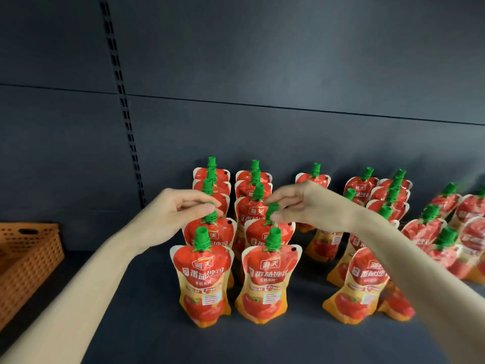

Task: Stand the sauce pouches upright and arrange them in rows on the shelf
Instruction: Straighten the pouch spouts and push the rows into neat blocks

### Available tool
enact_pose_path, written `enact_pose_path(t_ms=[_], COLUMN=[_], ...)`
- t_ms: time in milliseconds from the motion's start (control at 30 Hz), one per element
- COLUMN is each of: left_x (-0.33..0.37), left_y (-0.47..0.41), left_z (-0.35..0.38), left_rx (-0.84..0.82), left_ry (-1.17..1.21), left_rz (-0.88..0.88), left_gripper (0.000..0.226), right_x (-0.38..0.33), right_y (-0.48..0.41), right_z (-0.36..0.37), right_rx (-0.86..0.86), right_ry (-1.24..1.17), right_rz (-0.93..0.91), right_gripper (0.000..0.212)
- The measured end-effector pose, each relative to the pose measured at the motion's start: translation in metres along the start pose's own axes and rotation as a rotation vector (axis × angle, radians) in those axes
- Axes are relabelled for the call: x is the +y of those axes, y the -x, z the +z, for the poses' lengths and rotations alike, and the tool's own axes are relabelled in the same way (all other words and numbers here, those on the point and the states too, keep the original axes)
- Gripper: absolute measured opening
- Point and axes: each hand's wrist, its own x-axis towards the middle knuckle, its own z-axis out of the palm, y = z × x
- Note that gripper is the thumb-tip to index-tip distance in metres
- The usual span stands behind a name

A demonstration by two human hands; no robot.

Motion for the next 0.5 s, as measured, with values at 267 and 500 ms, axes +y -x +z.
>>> enact_pose_path(t_ms=[267,500], left_x=[-0.005,-0.006], left_y=[0.002,0.0], left_z=[0.0,-0.001], left_rx=[0.159,0.149], left_ry=[-0.055,-0.066], left_rz=[0.009,0.013], left_gripper=[0.017,0.017], right_x=[0.002,-0.003], right_y=[-0.004,-0.009], right_z=[0.013,0.019], right_rx=[0.114,0.124], right_ry=[-0.002,0.001], right_rz=[-0.097,-0.115], right_gripper=[0.025,0.027])
